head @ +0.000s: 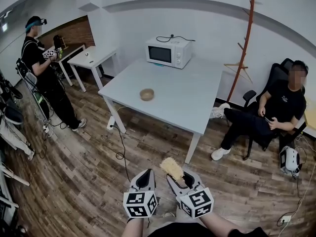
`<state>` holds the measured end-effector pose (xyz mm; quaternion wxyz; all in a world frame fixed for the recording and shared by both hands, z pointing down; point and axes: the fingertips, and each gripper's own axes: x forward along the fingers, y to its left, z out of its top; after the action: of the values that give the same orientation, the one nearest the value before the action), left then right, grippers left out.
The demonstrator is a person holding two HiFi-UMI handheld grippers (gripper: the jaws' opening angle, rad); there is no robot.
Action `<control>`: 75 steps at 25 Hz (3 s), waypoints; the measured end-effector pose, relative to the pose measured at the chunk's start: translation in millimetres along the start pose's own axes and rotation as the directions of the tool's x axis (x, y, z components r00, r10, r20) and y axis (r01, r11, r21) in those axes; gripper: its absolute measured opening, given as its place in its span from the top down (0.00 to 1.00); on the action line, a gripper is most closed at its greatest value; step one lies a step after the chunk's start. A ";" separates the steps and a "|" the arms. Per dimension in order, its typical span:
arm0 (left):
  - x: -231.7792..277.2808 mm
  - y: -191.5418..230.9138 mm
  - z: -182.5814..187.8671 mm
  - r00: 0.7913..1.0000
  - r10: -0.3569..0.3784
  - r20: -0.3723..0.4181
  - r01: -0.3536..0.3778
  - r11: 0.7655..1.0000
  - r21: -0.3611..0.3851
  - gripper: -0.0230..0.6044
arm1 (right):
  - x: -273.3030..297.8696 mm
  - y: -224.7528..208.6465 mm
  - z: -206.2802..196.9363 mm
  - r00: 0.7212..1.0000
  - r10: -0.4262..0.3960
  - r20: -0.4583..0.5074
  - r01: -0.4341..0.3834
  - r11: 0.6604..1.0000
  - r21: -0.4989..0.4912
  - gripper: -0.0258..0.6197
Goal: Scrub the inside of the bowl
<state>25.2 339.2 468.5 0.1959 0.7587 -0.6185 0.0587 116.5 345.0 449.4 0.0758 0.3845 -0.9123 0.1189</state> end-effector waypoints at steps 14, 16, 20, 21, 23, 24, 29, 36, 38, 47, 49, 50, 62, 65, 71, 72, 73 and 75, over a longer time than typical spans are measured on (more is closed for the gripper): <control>43.4 28.6 23.9 0.999 0.042 0.012 -0.042 0.999 0.008 0.94 | 56.0 -20.4 28.1 0.997 0.064 0.045 -0.064 0.998 0.002 0.67; 55.8 39.0 30.0 0.999 0.052 0.013 -0.052 0.999 0.008 0.94 | 74.6 -25.7 30.8 0.996 0.078 0.036 -0.078 0.997 -0.002 0.67; 82.5 58.7 38.7 0.997 0.071 0.009 -0.071 0.997 -0.022 0.94 | 107.5 -38.7 38.1 0.994 0.103 0.023 -0.102 0.994 -0.031 0.67; 90.4 61.4 41.9 0.997 0.076 0.007 -0.076 0.997 -0.023 0.94 | 115.1 -44.3 41.4 0.994 0.108 0.020 -0.107 0.993 -0.039 0.67; 107.5 65.8 51.6 0.996 0.088 0.007 -0.088 0.996 -0.021 0.94 | 130.2 -57.5 51.0 0.993 0.118 0.018 -0.117 0.992 -0.054 0.67; 115.8 68.2 57.1 0.996 0.094 0.008 -0.094 0.995 -0.023 0.94 | 137.5 -64.2 56.3 0.992 0.121 0.018 -0.120 0.991 -0.061 0.67; 155.3 79.5 81.1 0.993 0.115 0.023 -0.114 0.993 -0.036 0.94 | 171.4 -92.2 74.9 0.990 0.142 0.011 -0.141 0.987 -0.077 0.67; 203.6 93.6 103.2 0.990 0.136 0.033 -0.135 0.990 -0.035 0.94 | 213.4 -119.5 90.9 0.984 0.179 0.004 -0.177 0.979 -0.101 0.67; 216.9 97.5 110.4 0.989 0.142 0.042 -0.141 0.989 -0.037 0.94 | 225.6 -129.2 96.3 0.982 0.187 0.003 -0.186 0.977 -0.101 0.67; 258.2 104.8 124.5 0.983 0.176 0.049 -0.173 0.984 -0.046 0.94 | 256.1 -164.0 102.4 0.975 0.220 -0.021 -0.221 0.971 -0.088 0.67; 264.7 105.5 123.3 0.982 0.182 0.039 -0.180 0.982 -0.048 0.94 | 260.6 -172.0 99.9 0.975 0.220 -0.028 -0.222 0.972 -0.074 0.67; 267.0 105.9 121.9 0.982 0.185 0.034 -0.183 0.982 -0.051 0.94 | 262.3 -174.9 98.1 0.975 0.221 -0.033 -0.222 0.973 -0.067 0.67; 299.5 148.2 115.1 0.982 0.189 -0.008 -0.189 0.979 -0.072 0.94 | 311.7 -195.4 88.4 0.979 0.197 -0.060 -0.198 0.980 -0.018 0.67; 317.8 166.3 123.5 0.984 0.176 -0.011 -0.176 0.983 -0.053 0.93 | 334.8 -202.9 93.4 0.983 0.175 -0.053 -0.176 0.984 -0.019 0.67; 356.6 199.9 140.4 0.991 0.128 -0.030 -0.128 0.992 -0.013 0.94 | 381.3 -214.8 106.2 0.990 0.135 -0.046 -0.137 0.989 -0.046 0.67; 363.5 205.1 143.5 0.992 0.122 -0.034 -0.122 0.992 -0.010 0.93 | 388.6 -218.5 109.2 0.991 0.127 -0.047 -0.129 0.991 -0.047 0.67; 370.3 209.9 146.4 0.993 0.115 -0.038 -0.115 0.993 -0.009 0.93 | 395.3 -222.4 111.7 0.992 0.119 -0.048 -0.121 0.992 -0.047 0.67; 382.9 219.0 151.1 0.993 0.104 -0.048 -0.104 0.995 -0.009 0.94 | 407.2 -230.2 114.5 0.993 0.104 -0.055 -0.106 0.994 -0.041 0.67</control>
<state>-121.2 -101.9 506.2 0.2118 0.7228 -0.6526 0.0832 -5.4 -120.4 469.6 0.1020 0.3310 -0.9313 0.1130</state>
